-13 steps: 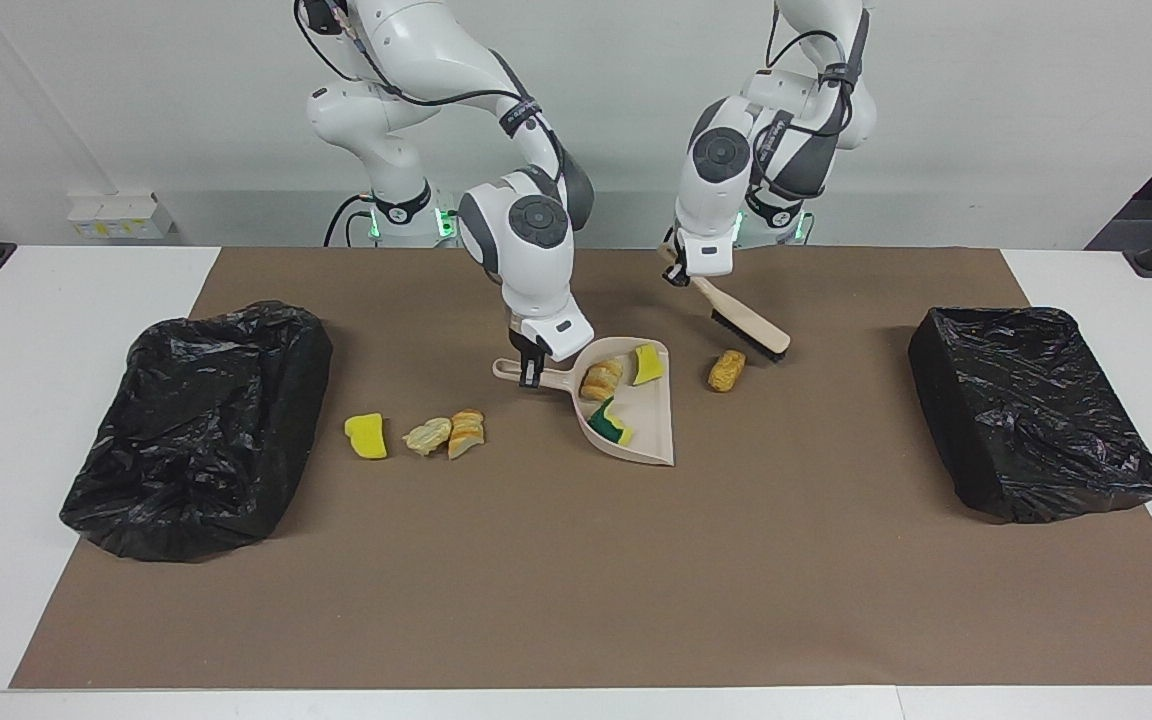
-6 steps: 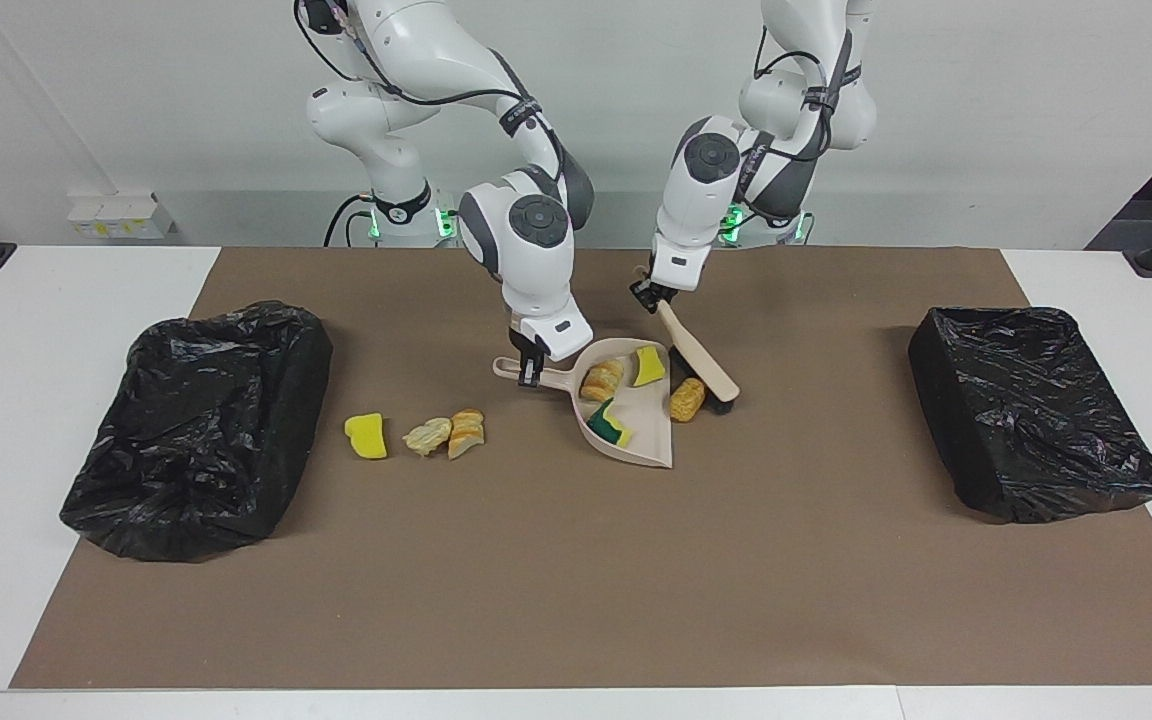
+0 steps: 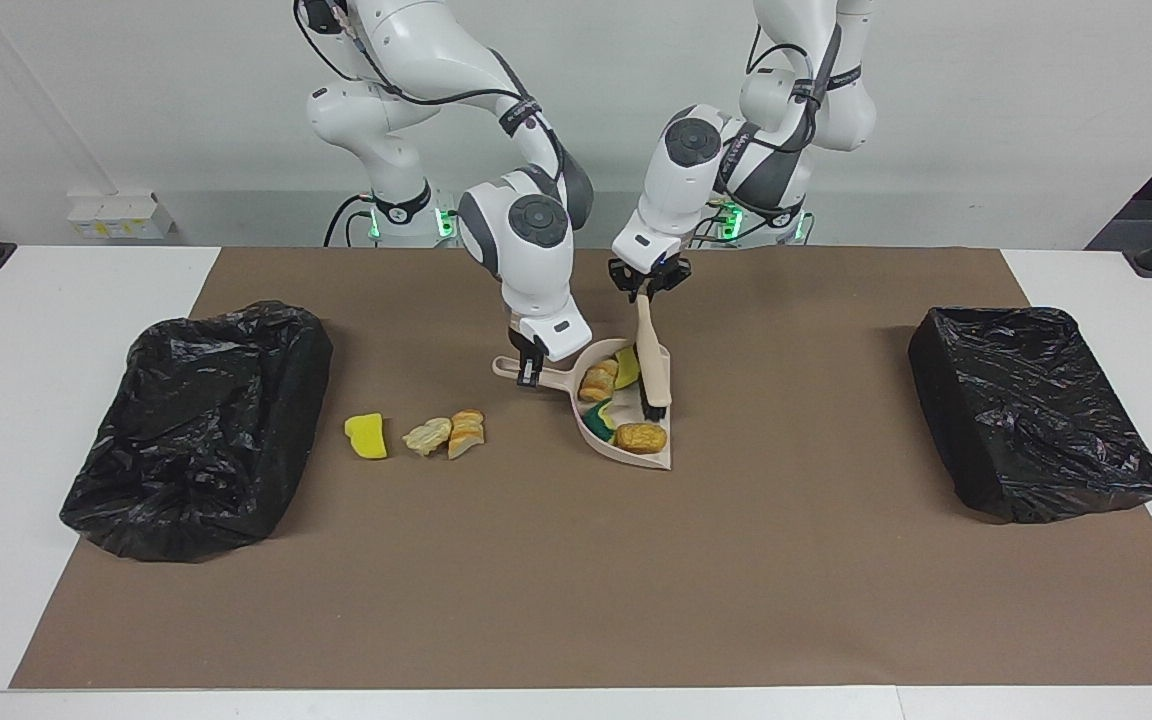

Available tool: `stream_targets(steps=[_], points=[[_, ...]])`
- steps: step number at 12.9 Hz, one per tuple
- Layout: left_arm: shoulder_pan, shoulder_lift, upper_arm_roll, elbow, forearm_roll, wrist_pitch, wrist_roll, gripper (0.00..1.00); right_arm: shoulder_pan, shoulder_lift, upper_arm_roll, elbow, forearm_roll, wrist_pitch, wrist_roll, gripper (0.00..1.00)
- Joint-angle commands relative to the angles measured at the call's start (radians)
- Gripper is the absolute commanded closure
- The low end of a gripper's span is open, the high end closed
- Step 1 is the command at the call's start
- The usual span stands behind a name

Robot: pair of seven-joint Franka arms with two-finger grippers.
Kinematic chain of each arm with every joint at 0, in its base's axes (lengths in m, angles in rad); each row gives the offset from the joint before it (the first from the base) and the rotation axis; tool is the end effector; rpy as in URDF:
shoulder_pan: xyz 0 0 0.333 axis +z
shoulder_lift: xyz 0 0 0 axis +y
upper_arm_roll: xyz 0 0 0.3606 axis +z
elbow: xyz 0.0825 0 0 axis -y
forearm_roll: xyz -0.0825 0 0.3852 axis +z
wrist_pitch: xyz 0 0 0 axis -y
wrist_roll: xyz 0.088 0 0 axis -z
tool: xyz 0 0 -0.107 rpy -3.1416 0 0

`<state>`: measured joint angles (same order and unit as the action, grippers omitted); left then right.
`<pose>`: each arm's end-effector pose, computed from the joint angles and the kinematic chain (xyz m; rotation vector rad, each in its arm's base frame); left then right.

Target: Sweep and dump trash in bin

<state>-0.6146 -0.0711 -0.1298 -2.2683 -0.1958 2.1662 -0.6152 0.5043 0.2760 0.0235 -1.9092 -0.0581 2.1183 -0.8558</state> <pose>0.3637 -0.3464 0.4301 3.0381 -0.0245 -0.1812 0.5380 0.3095 0.3903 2.3629 2.0204 -0.1131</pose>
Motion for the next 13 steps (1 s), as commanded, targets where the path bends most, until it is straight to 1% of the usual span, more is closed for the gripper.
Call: stream_targets(steps=[1, 2, 3, 4, 5, 8, 9, 11, 12, 13], points=[[-0.004, 0.005, 0.018, 0.081, 0.002, -0.077, 0.017, 1.0, -0.006, -0.017, 0.006, -0.017, -0.011, -0.001, 0.029, 1.0], [0.001, 0.001, 0.024, 0.113, 0.003, -0.151, 0.015, 1.0, -0.006, -0.017, 0.006, -0.017, -0.011, -0.001, 0.031, 1.0], [0.016, -0.007, 0.029, 0.146, 0.013, -0.254, 0.015, 1.0, -0.013, -0.015, 0.006, -0.014, -0.011, -0.004, 0.032, 1.0], [0.039, -0.028, 0.026, 0.167, 0.028, -0.347, 0.023, 1.0, -0.021, -0.015, 0.006, -0.01, -0.011, -0.006, 0.032, 1.0], [0.041, -0.05, 0.027, 0.167, 0.029, -0.377, 0.029, 1.0, -0.03, -0.018, 0.004, -0.004, -0.011, -0.018, 0.031, 1.0], [0.041, -0.053, 0.027, 0.159, 0.03, -0.382, 0.023, 1.0, -0.065, -0.064, 0.004, 0.01, -0.011, -0.083, 0.029, 1.0], [0.041, -0.062, 0.027, 0.148, 0.032, -0.375, 0.019, 1.0, -0.09, -0.093, 0.004, 0.01, -0.002, -0.104, 0.027, 1.0], [0.023, -0.093, 0.018, 0.101, 0.032, -0.356, 0.002, 1.0, -0.173, -0.156, 0.004, 0.027, 0.0, -0.165, -0.005, 1.0], [0.012, -0.101, 0.004, 0.064, 0.032, -0.314, -0.03, 1.0, -0.212, -0.179, 0.004, 0.042, 0.003, -0.199, -0.047, 1.0], [-0.02, -0.104, -0.007, 0.017, 0.032, -0.242, -0.082, 1.0, -0.249, -0.198, 0.003, 0.055, 0.003, -0.222, -0.083, 1.0]])
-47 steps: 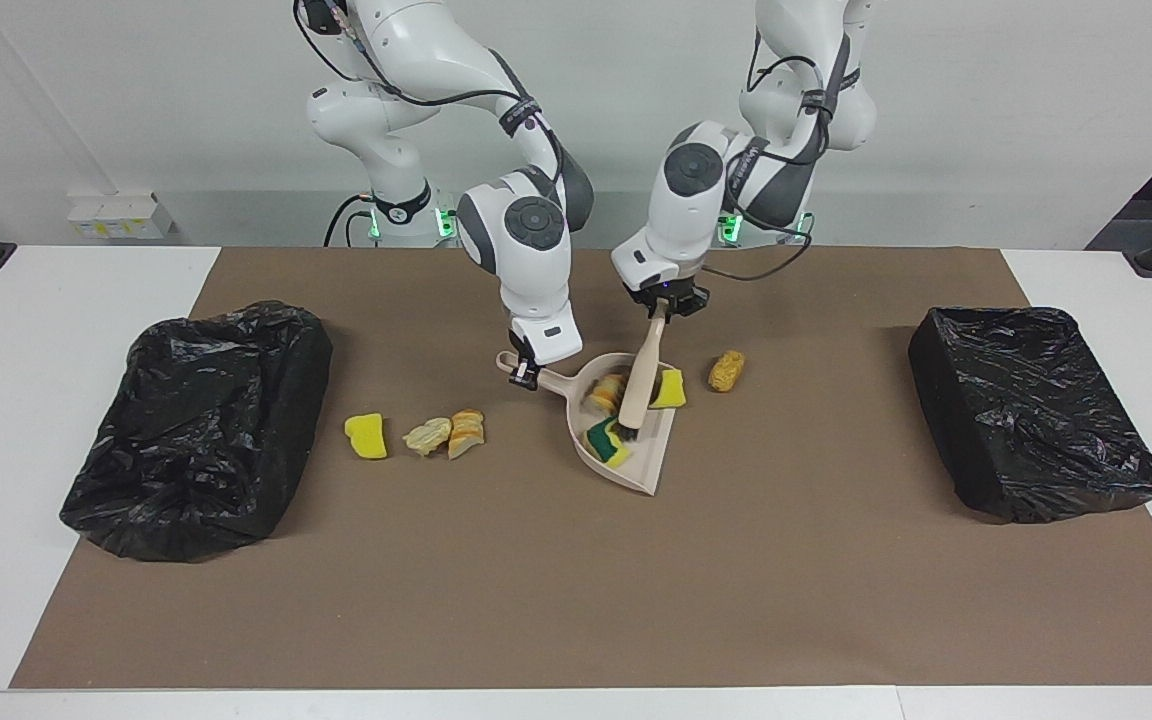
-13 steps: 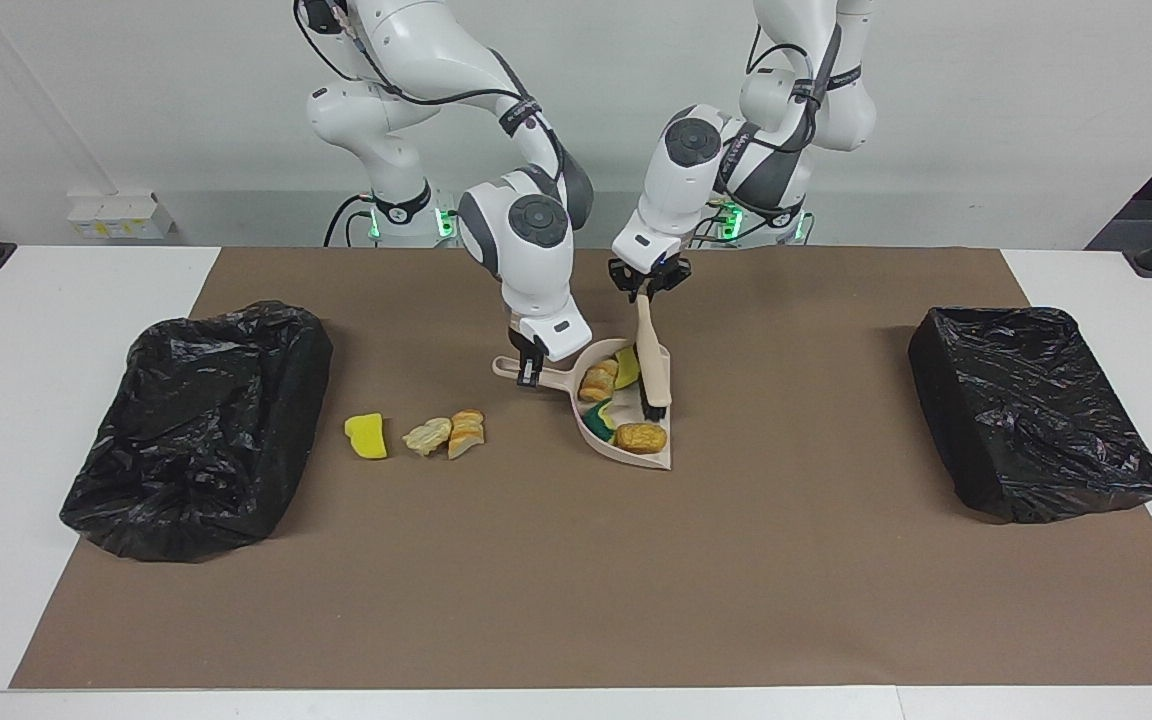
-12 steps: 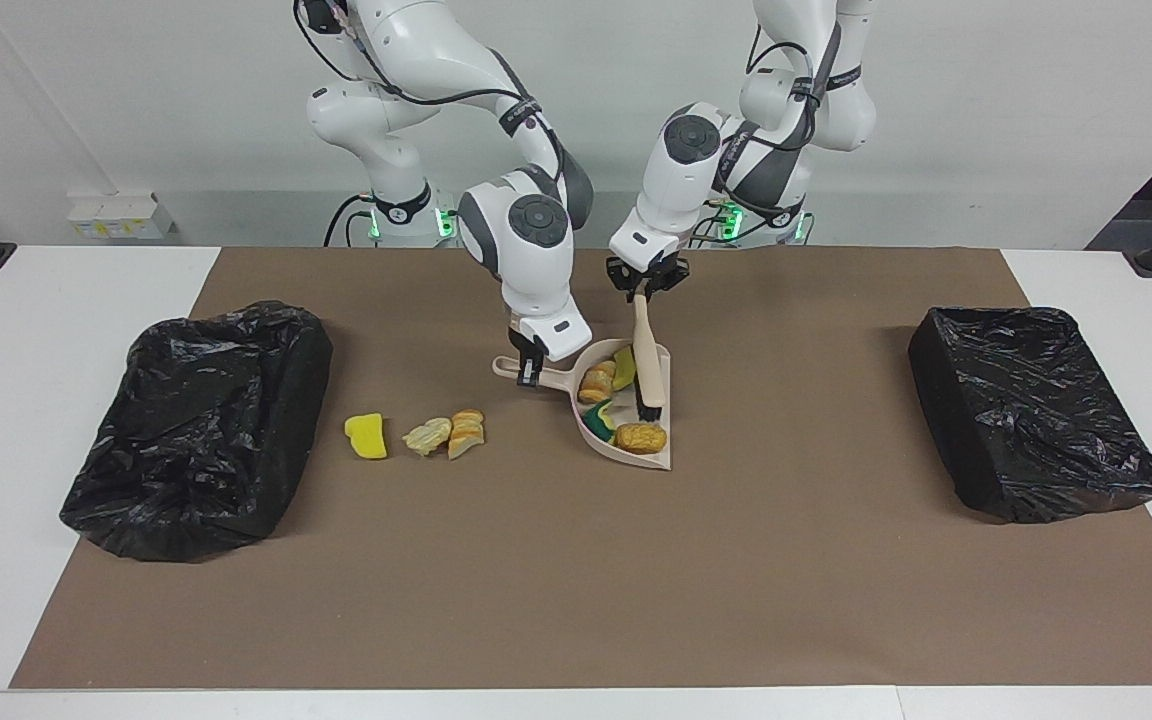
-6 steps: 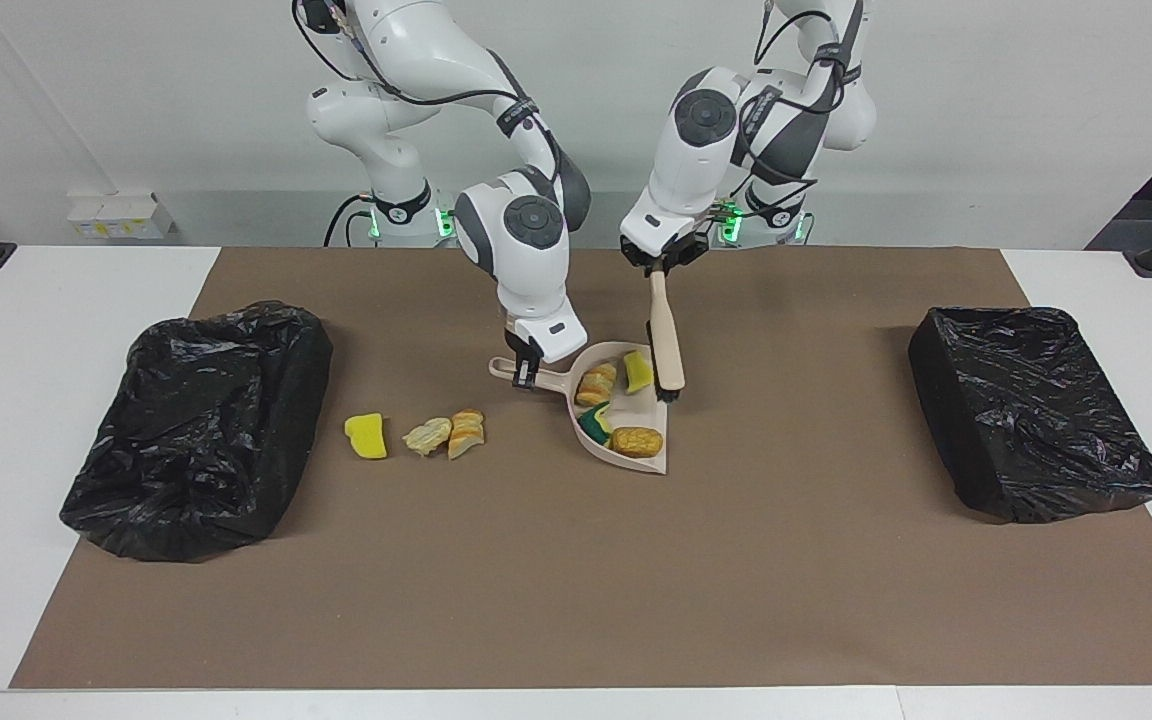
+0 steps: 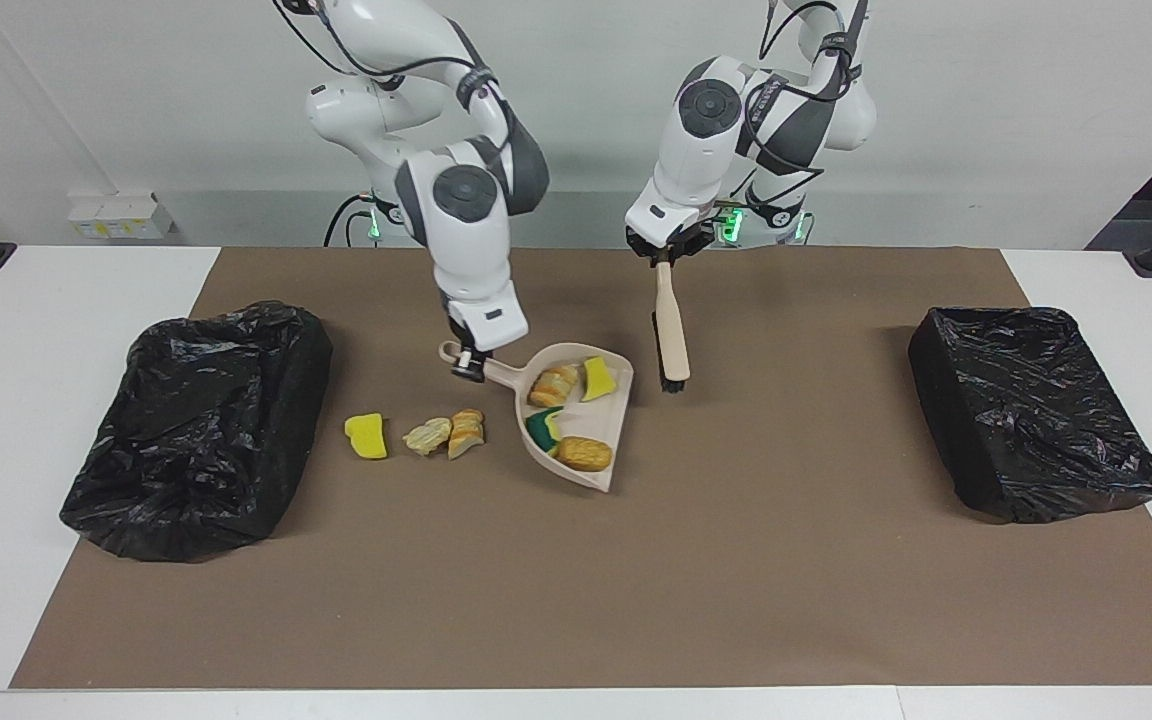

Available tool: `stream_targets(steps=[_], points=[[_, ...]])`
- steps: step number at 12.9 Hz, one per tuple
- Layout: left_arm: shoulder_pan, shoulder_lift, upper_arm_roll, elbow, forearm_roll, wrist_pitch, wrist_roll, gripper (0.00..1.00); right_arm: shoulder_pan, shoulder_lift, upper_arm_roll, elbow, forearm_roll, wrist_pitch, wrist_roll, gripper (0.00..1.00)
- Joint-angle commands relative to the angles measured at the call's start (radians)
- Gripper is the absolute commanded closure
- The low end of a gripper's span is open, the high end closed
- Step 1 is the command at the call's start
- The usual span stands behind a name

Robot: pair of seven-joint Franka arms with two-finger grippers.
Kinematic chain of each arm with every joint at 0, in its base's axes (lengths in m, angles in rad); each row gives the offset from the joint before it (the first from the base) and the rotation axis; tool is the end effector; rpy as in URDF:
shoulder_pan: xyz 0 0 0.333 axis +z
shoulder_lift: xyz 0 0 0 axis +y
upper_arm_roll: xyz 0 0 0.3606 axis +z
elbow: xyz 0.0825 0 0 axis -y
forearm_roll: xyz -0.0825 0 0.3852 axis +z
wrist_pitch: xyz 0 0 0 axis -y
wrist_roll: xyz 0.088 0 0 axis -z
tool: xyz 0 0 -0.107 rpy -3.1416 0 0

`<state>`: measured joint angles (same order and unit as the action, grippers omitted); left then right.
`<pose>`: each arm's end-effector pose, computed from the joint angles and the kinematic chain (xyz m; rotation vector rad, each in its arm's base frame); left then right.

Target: Sweep and dump trash in bin

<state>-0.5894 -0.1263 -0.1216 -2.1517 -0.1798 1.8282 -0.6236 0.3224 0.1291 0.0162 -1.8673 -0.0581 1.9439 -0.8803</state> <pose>0.3567 -0.3288 0.4844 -3.1157 0.0339 0.3912 0.5631 0.1937 0.4847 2.5254 1.8056 -0.0998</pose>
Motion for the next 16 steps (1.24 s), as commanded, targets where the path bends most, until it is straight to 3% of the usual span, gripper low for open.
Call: stream_targets(steps=[1, 6, 9, 12, 16], points=[[-0.078, -0.062, -0.016, -0.14, 0.016, 0.161, -0.134, 1.0, -0.103, -0.074, 0.005, 0.019, 0.003, -0.066, -0.081, 1.0], [-0.277, -0.093, -0.016, -0.266, 0.014, 0.333, -0.359, 1.0, -0.372, -0.209, -0.002, 0.02, -0.012, -0.173, -0.253, 1.0], [-0.361, -0.093, -0.018, -0.303, 0.014, 0.391, -0.432, 1.0, -0.576, -0.21, -0.005, 0.033, -0.022, -0.198, -0.444, 1.0], [-0.418, -0.087, -0.02, -0.326, 0.016, 0.442, -0.432, 1.0, -0.756, -0.218, -0.004, 0.034, -0.152, -0.149, -0.649, 1.0], [-0.417, -0.078, -0.021, -0.333, 0.016, 0.445, -0.43, 1.0, -0.789, -0.203, -0.001, 0.033, -0.374, -0.027, -0.689, 1.0]])
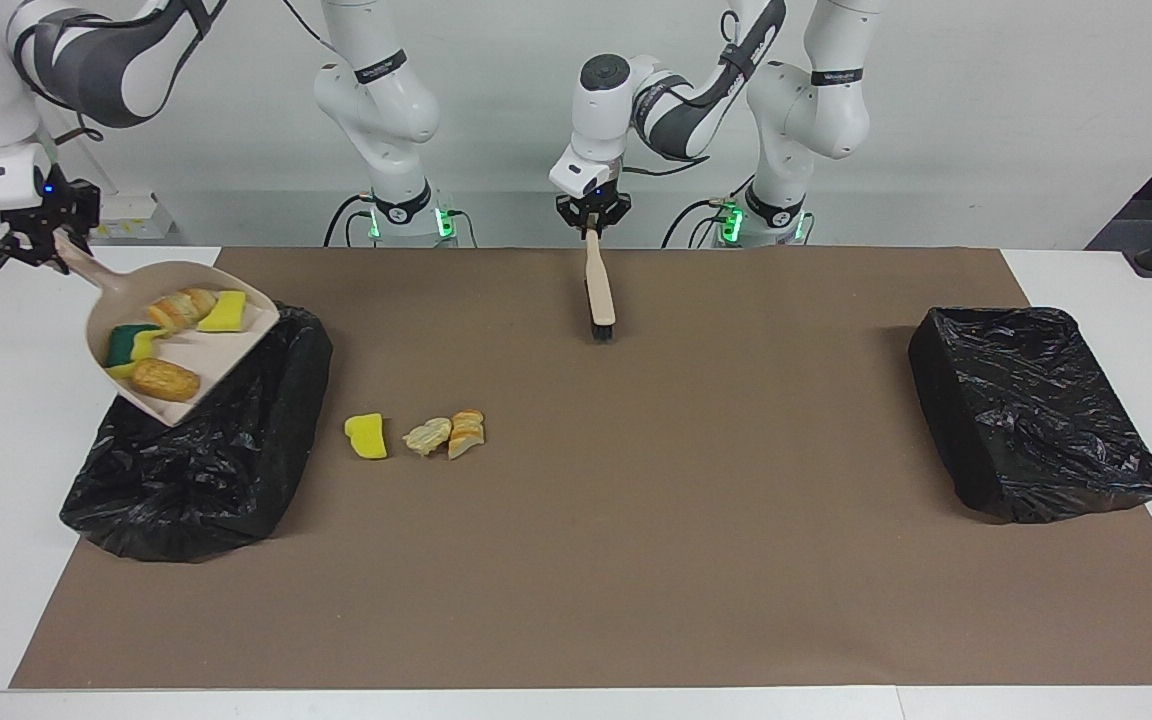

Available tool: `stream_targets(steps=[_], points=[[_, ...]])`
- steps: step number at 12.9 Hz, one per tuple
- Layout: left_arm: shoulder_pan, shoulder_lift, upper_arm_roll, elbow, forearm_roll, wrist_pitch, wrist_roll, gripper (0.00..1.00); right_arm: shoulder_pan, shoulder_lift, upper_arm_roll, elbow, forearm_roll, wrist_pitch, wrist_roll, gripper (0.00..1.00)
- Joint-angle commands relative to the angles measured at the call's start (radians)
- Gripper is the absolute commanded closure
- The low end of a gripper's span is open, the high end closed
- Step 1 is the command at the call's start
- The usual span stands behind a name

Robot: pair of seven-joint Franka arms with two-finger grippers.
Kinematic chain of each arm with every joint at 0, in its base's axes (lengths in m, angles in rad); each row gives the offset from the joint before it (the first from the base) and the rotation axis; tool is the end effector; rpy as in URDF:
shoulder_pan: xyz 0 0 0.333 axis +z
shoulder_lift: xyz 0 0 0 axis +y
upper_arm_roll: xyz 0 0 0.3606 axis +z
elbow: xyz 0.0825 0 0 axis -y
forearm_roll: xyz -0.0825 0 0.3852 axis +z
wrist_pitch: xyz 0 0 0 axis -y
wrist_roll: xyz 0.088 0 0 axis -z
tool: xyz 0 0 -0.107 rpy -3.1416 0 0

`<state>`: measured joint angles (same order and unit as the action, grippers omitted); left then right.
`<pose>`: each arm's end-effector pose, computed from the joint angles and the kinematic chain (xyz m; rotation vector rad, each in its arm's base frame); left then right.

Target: Sweep and dump trash in bin

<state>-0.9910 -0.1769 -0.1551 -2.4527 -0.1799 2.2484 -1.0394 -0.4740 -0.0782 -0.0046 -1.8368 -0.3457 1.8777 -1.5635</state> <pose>0.1800 -0.4126 0.4056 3.1101 0.0171 -0.1737 0.4754 -0.2755 0.6167 2.3744 1.5735 -0.3224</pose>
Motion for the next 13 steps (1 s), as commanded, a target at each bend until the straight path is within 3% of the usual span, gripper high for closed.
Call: stream_targets(steps=[1, 11, 12, 13], points=[[-0.015, -0.027, 0.012, -0.035, 0.014, 0.026, -0.013, 1.0, 0.014, 0.009, 0.024, 0.001, -0.125, 0.078, -0.006, 1.0], [0.005, 0.02, 0.011, -0.037, -0.032, 0.036, 0.07, 1.0, 0.135, 0.022, 0.028, -0.018, -0.461, 0.112, 0.01, 1.0], [0.005, 0.02, 0.012, -0.035, -0.067, 0.034, 0.09, 0.93, 0.135, 0.011, 0.032, -0.013, -0.482, 0.106, 0.007, 1.0], [0.005, 0.02, 0.012, -0.035, -0.07, 0.031, 0.102, 0.8, 0.136, -0.004, 0.035, -0.004, -0.492, 0.081, -0.001, 1.0]])
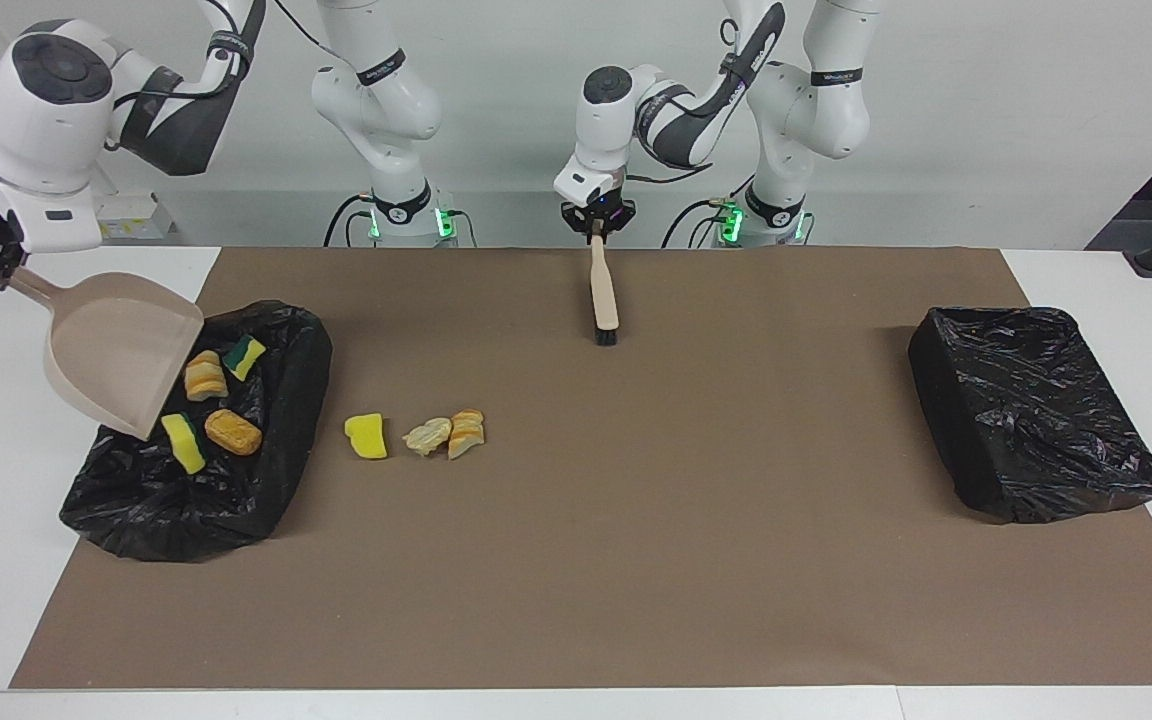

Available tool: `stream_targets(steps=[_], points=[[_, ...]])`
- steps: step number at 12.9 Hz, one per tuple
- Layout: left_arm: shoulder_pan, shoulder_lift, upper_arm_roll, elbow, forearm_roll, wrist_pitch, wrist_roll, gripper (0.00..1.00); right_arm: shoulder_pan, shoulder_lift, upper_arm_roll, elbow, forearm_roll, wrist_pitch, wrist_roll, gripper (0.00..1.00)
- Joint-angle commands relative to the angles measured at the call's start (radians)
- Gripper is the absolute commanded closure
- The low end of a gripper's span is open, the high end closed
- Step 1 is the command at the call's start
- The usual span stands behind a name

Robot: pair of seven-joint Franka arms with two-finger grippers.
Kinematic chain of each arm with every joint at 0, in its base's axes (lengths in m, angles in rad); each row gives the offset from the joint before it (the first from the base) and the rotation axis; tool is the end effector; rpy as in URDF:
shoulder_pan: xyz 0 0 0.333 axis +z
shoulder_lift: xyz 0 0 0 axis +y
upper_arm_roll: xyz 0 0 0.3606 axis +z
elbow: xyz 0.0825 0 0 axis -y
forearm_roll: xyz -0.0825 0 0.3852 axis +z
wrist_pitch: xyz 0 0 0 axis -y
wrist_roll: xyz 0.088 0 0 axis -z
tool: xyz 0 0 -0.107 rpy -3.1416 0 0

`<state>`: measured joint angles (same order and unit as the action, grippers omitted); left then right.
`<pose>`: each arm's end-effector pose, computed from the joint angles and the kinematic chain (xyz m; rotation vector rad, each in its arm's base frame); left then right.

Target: Sweep and dump trash in bin

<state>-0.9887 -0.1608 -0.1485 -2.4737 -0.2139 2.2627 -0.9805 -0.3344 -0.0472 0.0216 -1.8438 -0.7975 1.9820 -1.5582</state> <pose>0.1820 -0.4077 0.3909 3.1096 -0.0207 -0.2247 0.5283 -0.2179 0.6208 1.8009 1.6929 -0.6586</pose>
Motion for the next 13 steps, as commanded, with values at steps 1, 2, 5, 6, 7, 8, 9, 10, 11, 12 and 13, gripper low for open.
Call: stream_targets(steps=[1, 2, 5, 6, 7, 8, 9, 10, 11, 12, 13], points=[[0.005, 0.004, 0.007, -0.014, -0.036, 0.017, 0.051, 0.66, 0.009, -0.06, 0.009, 0.006, -0.039, -0.05, -0.006, 1.0], [0.022, 0.009, 0.006, -0.01, -0.036, 0.017, 0.059, 0.48, 0.017, -0.08, 0.009, 0.009, -0.039, -0.078, 0.001, 1.0], [0.039, 0.03, 0.007, 0.016, -0.036, 0.017, 0.071, 0.0, 0.079, -0.143, 0.011, 0.012, -0.002, -0.153, 0.106, 1.0], [0.047, 0.036, 0.009, 0.036, -0.036, 0.003, 0.085, 0.0, 0.115, -0.148, 0.024, 0.03, 0.023, -0.201, 0.178, 1.0], [0.074, 0.043, 0.009, 0.056, -0.035, -0.012, 0.106, 0.0, 0.141, -0.146, 0.04, 0.044, 0.049, -0.262, 0.261, 1.0], [0.108, 0.044, 0.009, 0.091, -0.024, -0.037, 0.135, 0.0, 0.167, -0.146, 0.061, 0.046, 0.087, -0.291, 0.355, 1.0], [0.139, 0.049, 0.01, 0.137, -0.019, -0.07, 0.181, 0.0, 0.17, -0.148, 0.079, 0.046, 0.137, -0.314, 0.442, 1.0], [0.183, 0.055, 0.01, 0.191, 0.013, -0.119, 0.216, 0.0, 0.17, -0.148, 0.101, 0.046, 0.202, -0.321, 0.519, 1.0], [0.22, 0.063, 0.01, 0.25, 0.054, -0.173, 0.242, 0.0, 0.17, -0.148, 0.11, 0.046, 0.261, -0.325, 0.599, 1.0], [0.263, 0.064, 0.012, 0.31, 0.077, -0.227, 0.279, 0.0, 0.182, -0.146, 0.119, 0.046, 0.308, -0.337, 0.688, 1.0], [0.313, 0.063, 0.012, 0.364, 0.082, -0.27, 0.339, 0.0, 0.208, -0.137, 0.139, 0.046, 0.335, -0.356, 0.802, 1.0]])
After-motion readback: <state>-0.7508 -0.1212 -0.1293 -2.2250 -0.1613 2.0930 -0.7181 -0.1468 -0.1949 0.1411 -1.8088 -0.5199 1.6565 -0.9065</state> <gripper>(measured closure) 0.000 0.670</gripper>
